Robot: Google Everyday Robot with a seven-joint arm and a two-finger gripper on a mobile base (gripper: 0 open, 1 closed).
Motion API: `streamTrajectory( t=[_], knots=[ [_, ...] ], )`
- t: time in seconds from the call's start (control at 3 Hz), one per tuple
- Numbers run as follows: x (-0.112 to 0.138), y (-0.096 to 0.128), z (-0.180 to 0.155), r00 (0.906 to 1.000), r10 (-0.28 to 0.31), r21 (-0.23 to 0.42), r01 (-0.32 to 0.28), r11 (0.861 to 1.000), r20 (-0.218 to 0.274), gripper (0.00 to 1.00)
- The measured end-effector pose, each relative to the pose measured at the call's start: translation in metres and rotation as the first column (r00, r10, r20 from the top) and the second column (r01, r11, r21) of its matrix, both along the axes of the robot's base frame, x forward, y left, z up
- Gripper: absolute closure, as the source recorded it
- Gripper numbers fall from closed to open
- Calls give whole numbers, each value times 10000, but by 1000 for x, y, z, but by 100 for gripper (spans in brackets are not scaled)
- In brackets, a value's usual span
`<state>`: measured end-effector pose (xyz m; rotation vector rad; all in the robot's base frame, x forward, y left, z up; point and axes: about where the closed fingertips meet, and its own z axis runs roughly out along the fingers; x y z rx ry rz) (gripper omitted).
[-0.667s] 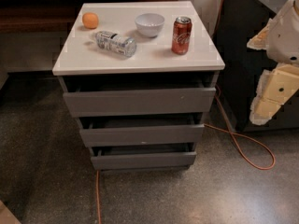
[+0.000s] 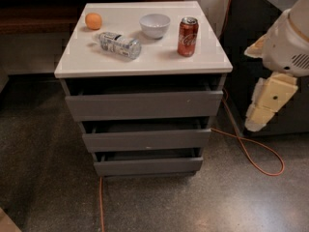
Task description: Place coke can into middle drawer
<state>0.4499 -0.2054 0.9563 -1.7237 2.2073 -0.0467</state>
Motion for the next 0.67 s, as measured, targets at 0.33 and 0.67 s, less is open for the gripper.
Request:
streamTrajectory(
  t=[0.33, 0.67],
  knots=[
    [16, 14, -39, 9996, 244, 578, -236, 9980, -128, 0],
    [32, 26, -79, 9990, 442, 1074, -428, 9933, -108, 0]
  ],
)
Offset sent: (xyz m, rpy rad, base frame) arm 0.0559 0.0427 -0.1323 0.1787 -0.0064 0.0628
